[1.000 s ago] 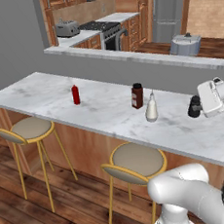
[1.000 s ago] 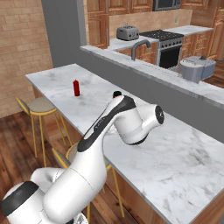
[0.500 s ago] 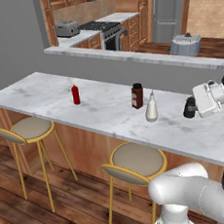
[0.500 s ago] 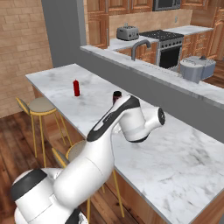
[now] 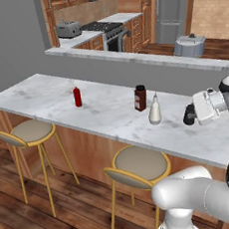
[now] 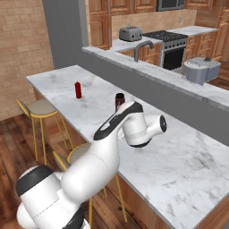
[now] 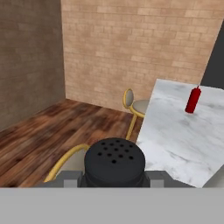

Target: Move the oil and vinegar bottle and shaker from the cabinet to the dining counter.

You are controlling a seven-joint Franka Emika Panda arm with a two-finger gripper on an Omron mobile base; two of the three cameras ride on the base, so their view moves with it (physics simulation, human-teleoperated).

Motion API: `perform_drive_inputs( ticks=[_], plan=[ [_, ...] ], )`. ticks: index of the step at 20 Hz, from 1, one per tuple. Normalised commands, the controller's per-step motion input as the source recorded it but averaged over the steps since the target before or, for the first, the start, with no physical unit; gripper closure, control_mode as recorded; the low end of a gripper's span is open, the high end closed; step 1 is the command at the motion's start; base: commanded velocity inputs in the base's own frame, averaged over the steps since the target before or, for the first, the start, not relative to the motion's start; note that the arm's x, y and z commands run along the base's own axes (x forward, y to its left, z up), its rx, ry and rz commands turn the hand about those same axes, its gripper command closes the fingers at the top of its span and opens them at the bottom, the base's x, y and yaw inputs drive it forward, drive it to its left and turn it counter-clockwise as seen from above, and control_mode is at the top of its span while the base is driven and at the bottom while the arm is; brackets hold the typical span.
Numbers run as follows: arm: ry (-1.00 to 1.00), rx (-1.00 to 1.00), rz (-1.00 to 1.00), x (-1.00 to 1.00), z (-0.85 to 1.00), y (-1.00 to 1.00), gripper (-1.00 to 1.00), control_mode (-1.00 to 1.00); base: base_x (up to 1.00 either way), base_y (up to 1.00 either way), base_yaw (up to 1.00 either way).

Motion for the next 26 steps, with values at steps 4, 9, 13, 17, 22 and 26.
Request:
perform_drive_inputs(
  ticks=[4,9,13,17,22,26],
  plan=[
    [0.0,0.0,0.0,0.28,-0.2,0.0,1.0,-1.0,0.0,0.0,0.0],
    [0.0,0.0,0.0,0.29,-0.16,0.0,1.0,-1.0,0.0,0.0,0.0],
    [0.0,0.01,0.0,0.24,-0.16,0.0,1.0,-1.0,0.0,0.0,0.0],
    [0.0,0.0,0.0,0.21,-0.11,-0.04,1.0,-1.0,0.0,0.0,0.0],
    [0.0,0.03,0.0,0.16,-0.14,-0.05,1.0,-1.0,0.0,0.0,0.0],
    [0.0,0.03,0.0,0.12,-0.16,-0.06,1.0,-1.0,0.0,0.0,0.0]
  ],
)
